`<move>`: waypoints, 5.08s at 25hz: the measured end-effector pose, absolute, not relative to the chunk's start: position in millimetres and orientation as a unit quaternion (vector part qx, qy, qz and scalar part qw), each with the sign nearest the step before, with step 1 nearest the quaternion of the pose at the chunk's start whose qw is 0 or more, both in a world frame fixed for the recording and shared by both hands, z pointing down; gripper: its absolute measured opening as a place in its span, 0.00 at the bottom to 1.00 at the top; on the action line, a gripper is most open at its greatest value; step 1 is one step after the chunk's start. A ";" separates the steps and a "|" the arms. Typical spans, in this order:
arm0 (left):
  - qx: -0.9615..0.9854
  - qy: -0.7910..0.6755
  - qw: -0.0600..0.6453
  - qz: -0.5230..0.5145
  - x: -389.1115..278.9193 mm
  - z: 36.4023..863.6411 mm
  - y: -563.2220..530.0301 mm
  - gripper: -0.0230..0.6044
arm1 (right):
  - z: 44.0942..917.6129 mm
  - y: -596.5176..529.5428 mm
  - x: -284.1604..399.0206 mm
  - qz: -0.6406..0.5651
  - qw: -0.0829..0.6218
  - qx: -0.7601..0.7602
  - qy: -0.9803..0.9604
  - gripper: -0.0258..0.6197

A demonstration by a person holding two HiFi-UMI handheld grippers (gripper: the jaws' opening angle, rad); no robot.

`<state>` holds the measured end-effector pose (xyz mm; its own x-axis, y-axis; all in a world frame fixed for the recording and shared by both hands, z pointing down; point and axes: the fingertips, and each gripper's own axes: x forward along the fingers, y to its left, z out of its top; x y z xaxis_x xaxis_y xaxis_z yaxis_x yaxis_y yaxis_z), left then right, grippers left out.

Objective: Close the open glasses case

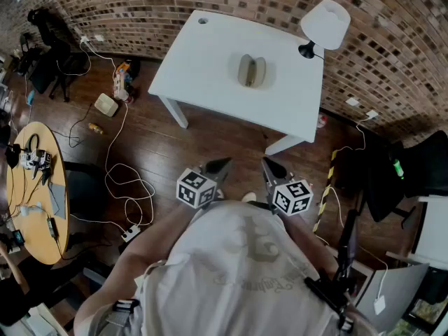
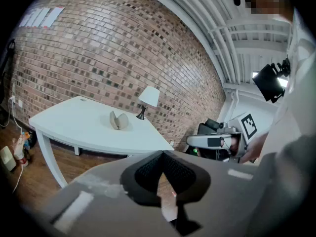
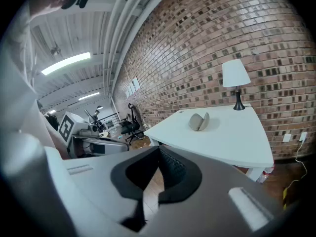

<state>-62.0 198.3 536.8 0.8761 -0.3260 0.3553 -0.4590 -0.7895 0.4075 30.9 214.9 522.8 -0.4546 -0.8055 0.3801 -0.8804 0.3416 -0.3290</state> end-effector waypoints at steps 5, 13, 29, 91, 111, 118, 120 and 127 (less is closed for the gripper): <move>0.938 -0.212 0.239 0.135 -79.0 536.8 198.0 0.05 | 524.2 214.6 12.5 0.238 0.081 0.515 -0.819 0.05; 0.933 -0.230 0.244 0.132 -92.4 537.8 181.7 0.05 | 523.9 203.4 9.3 0.236 0.084 0.514 -0.821 0.05; 0.915 -0.278 0.248 0.153 -74.3 547.0 96.8 0.05 | 544.6 98.6 31.6 0.253 0.077 0.465 -0.844 0.05; 0.935 -0.150 0.264 0.186 4.5 562.2 -106.2 0.05 | 581.5 -143.9 144.6 0.296 0.119 0.568 -0.759 0.05; 0.925 -0.188 0.276 0.183 -20.8 571.1 -135.6 0.05 | 651.8 -190.5 166.5 0.431 0.132 0.577 -0.681 0.36; 0.919 -0.206 0.282 0.181 -33.2 571.0 -140.3 0.05 | 663.6 -190.0 155.9 0.498 0.076 0.552 -0.664 0.34; 0.920 -0.206 0.282 0.177 -32.6 569.2 -141.4 0.05 | 663.3 -191.0 157.0 0.512 0.055 0.551 -0.657 0.31; 0.919 -0.206 0.284 0.178 -30.1 569.7 -142.2 0.05 | 653.9 -203.5 168.6 0.506 0.052 0.550 -0.663 0.29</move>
